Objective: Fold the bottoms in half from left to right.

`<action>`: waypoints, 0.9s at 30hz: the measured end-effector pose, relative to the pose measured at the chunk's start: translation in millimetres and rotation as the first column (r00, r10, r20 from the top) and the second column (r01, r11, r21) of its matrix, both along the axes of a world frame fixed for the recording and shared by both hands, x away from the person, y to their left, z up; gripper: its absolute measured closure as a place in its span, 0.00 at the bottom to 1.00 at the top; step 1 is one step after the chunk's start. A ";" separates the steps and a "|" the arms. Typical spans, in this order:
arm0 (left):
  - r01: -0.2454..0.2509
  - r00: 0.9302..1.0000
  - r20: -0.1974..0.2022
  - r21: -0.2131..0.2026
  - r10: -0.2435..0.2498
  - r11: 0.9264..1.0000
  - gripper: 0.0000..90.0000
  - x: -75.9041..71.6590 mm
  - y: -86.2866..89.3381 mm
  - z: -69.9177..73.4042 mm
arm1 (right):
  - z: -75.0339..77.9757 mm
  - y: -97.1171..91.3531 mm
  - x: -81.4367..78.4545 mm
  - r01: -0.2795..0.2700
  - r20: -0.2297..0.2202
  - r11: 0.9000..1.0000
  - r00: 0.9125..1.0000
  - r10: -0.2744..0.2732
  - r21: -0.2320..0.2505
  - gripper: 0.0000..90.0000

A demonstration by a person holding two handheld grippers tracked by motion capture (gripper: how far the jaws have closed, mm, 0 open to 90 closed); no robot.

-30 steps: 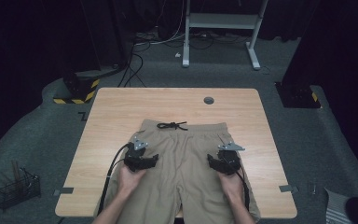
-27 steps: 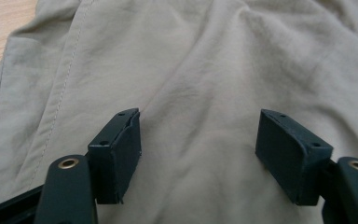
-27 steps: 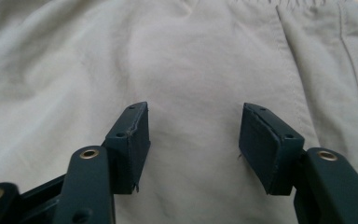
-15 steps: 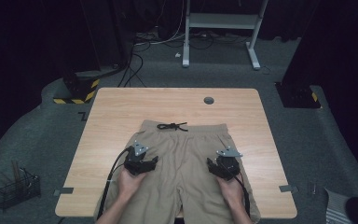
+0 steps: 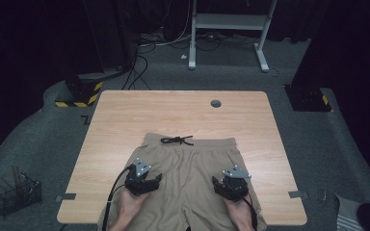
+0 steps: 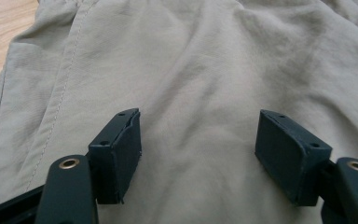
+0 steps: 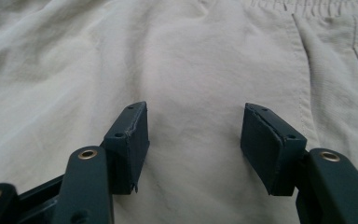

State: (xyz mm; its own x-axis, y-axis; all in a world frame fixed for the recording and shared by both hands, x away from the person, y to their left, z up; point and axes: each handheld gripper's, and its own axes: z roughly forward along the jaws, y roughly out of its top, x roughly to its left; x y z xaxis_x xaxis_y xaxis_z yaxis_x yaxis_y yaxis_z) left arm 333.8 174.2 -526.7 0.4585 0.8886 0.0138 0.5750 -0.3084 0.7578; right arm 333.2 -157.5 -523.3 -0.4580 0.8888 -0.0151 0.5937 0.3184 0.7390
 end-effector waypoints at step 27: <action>-0.119 0.990 -0.071 0.039 0.122 0.992 0.37 102.0 30.8 26.1 | 0.2 10.8 50.2 -0.020 -0.011 1.000 1.000 0.020 0.007 0.45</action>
